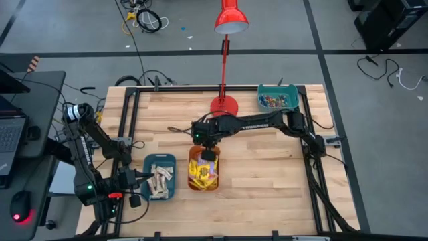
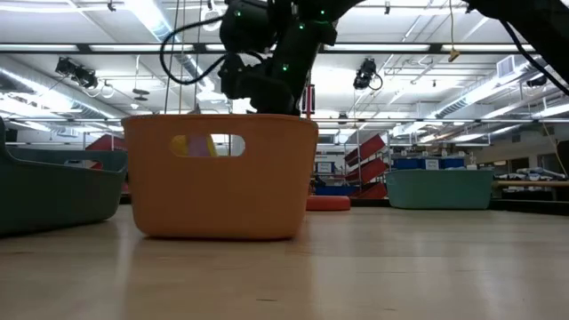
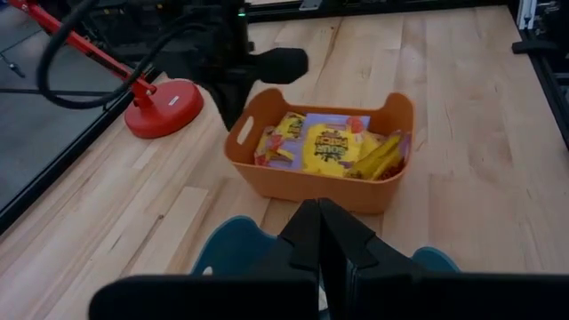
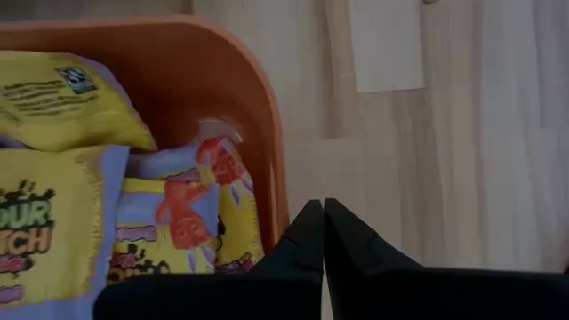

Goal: Sort candy
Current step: Move the orange bin to the right of the blue bin

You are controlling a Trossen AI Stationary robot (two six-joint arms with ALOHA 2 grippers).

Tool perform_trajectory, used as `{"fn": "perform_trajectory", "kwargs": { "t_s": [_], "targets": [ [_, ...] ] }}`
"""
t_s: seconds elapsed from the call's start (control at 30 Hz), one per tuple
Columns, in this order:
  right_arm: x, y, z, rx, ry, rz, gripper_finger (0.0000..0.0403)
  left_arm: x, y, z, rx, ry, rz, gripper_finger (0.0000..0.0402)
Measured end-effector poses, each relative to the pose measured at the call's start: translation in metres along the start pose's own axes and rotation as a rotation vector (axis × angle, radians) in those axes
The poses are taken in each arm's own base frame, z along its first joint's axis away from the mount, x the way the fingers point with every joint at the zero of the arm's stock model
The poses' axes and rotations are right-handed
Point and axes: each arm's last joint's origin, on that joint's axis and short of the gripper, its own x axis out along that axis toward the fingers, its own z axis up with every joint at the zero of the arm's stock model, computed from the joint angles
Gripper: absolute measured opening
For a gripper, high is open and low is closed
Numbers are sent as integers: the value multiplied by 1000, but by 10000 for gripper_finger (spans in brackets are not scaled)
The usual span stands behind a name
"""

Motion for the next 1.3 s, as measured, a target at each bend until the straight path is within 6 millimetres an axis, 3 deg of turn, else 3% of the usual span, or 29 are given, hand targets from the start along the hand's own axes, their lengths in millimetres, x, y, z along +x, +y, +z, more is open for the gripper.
{"fn": "perform_trajectory", "kwargs": {
  "t_s": [0.17, 0.37, 0.57, 0.7, 0.97, 1.3],
  "targets": [
    [-8, 11, -1, -4, -16, -130, 0, 0, 0, 0, 0, 0, 0, 0],
    [-49, 11, -5, 57, -32, -218, 0, 0, -1, 0, -14, -1, -8, 0],
    [-77, 18, -17, 100, 11, -222, 0, 0, -2, 0, -22, -1, -12, 0],
    [-71, 26, -30, 101, 46, -221, 0, 0, -2, 0, -21, 0, -11, 0],
    [-27, 24, -57, 122, 43, -221, 0, 0, -2, 0, -20, 0, -11, 0],
    [-19, 23, -42, 101, -125, -82, 0, 0, -2, 0, -20, 0, -11, 0]
  ]
}}
